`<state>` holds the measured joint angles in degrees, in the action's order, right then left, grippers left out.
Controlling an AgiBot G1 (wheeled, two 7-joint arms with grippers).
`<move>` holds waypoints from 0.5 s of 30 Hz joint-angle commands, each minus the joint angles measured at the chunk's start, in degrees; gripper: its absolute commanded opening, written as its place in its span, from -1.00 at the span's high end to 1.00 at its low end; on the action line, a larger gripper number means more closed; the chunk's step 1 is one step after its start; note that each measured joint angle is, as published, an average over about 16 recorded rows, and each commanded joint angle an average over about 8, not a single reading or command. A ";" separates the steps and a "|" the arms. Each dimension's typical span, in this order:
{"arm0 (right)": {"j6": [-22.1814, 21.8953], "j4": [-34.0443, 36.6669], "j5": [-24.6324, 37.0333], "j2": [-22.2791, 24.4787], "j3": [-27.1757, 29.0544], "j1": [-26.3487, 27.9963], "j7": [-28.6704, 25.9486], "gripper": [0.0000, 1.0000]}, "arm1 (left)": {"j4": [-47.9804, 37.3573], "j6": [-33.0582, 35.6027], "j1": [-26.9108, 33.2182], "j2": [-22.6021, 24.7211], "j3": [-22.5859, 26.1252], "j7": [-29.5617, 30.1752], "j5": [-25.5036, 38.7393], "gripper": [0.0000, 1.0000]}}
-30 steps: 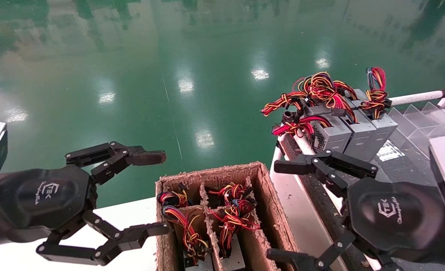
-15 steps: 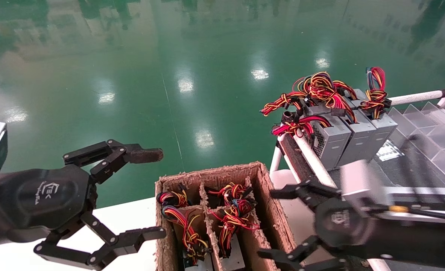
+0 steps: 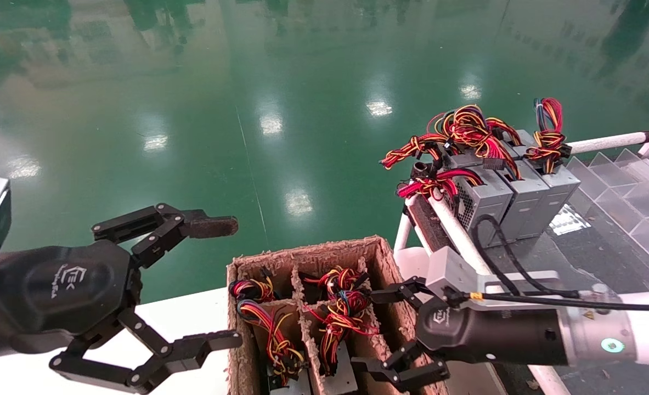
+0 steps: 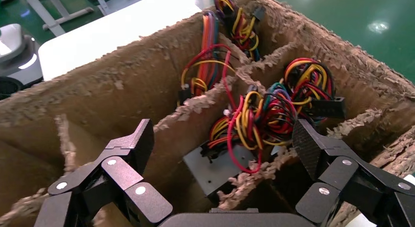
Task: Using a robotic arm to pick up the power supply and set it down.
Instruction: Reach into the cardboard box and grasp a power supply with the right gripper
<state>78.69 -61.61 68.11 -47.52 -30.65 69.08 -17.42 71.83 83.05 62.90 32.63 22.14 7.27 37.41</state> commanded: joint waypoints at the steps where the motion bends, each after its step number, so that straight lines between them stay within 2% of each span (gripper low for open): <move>1: -0.43 1.52 0.59 -1.02 -0.33 0.21 0.54 0.37 | 0.00 0.00 0.00 0.00 0.00 0.00 0.00 -1.00; 3: -0.80 2.51 0.91 -1.76 -0.50 0.26 1.12 0.87 | 0.00 0.00 0.00 0.00 0.00 0.00 0.00 -1.00; 4: -0.99 2.97 1.06 -2.10 -0.58 0.28 1.38 0.98 | 0.00 0.00 0.00 0.00 0.00 0.00 0.00 -1.00; 15: -1.80 6.44 1.47 -4.40 -0.92 0.25 3.47 1.00 | 0.00 0.00 0.00 0.00 0.00 0.00 0.00 -1.00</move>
<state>76.56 -55.44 69.63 -51.81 -31.47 69.21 -13.88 71.83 83.05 62.90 32.63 22.14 7.27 37.41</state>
